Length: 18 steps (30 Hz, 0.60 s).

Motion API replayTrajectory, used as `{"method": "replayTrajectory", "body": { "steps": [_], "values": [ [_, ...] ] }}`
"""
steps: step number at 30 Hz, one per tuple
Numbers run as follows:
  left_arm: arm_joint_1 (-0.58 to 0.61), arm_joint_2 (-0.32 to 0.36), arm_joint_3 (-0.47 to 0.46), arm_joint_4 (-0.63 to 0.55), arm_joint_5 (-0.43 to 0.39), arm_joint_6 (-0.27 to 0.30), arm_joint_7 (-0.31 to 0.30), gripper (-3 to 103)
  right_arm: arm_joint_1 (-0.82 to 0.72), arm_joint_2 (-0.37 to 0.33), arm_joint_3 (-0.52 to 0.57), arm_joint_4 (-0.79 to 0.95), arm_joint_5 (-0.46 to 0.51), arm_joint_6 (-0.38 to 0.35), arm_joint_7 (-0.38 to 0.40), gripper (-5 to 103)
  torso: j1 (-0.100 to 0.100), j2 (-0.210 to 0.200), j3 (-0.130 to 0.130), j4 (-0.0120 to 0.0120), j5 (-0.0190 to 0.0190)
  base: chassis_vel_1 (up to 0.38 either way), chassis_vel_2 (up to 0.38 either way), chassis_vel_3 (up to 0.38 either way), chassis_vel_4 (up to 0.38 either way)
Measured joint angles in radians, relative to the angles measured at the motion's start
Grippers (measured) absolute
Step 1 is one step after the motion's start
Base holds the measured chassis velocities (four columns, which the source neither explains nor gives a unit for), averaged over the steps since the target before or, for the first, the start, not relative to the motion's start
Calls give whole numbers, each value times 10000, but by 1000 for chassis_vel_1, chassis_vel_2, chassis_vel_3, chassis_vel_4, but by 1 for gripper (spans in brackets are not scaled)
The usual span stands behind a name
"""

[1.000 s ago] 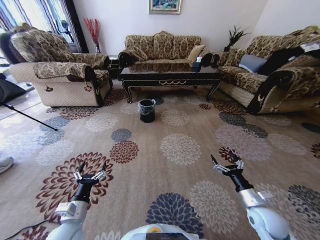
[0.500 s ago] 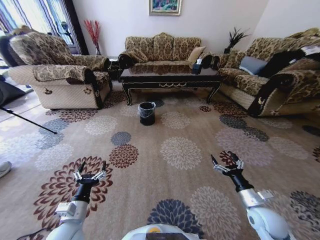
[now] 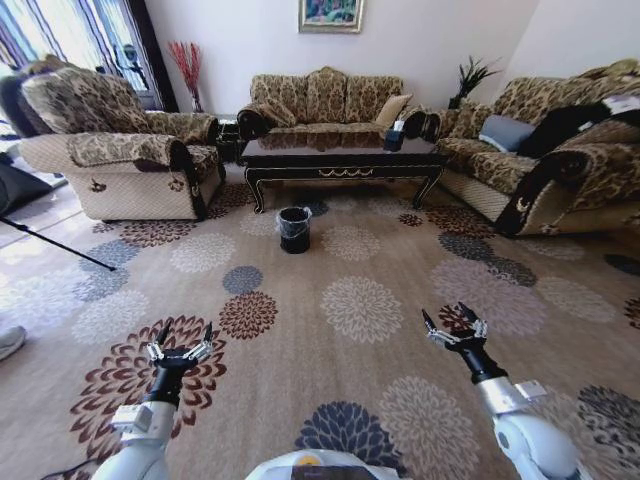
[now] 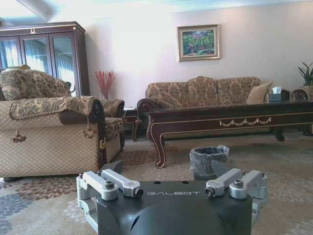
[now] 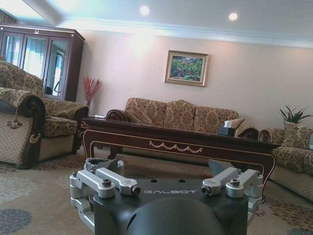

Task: Move to the front of the table and pick up the trash from the floor, then place it into the trash bin.

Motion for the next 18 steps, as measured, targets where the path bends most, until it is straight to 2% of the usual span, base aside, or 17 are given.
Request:
{"method": "replayTrajectory", "body": {
  "steps": [18],
  "values": [
    [0,0,0,0,0,0,0,100,-3,0,0,0,0,0,0,100,146,540,404,0,0,0,0,0,0]
  ]
}}
